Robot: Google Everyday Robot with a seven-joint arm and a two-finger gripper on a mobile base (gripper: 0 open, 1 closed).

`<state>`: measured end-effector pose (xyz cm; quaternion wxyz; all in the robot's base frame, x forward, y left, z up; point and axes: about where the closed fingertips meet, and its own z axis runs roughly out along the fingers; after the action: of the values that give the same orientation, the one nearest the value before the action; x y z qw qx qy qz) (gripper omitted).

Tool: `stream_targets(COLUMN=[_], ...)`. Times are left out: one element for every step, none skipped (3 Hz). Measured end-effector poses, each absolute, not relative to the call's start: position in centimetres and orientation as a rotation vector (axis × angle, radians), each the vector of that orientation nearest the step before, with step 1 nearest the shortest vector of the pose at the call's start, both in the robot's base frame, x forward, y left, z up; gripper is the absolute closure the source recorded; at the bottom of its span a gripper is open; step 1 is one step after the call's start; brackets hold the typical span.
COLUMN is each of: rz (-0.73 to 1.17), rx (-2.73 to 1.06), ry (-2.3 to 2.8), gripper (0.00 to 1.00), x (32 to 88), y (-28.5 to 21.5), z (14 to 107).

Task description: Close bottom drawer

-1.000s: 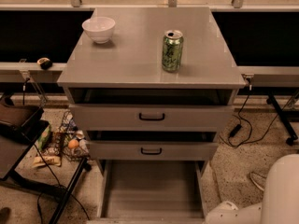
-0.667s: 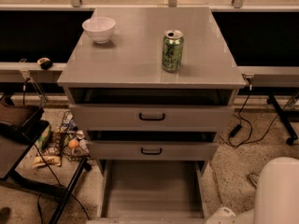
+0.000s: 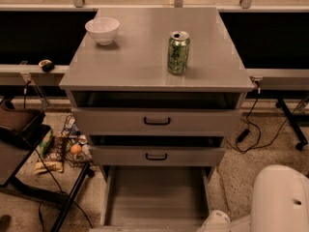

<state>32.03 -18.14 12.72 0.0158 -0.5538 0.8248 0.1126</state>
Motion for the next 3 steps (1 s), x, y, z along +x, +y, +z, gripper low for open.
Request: stream_targets(rz=[0.272,0.180,0.032], rx=[-1.644,-1.562,-1.563], ry=[2.599,2.625,2.549], gripper=[1.00,1.00,1.00], x=[33.5,33.9,35.5], y=[-17.1,-16.1,-16.0], z=[12.0,12.7,13.9])
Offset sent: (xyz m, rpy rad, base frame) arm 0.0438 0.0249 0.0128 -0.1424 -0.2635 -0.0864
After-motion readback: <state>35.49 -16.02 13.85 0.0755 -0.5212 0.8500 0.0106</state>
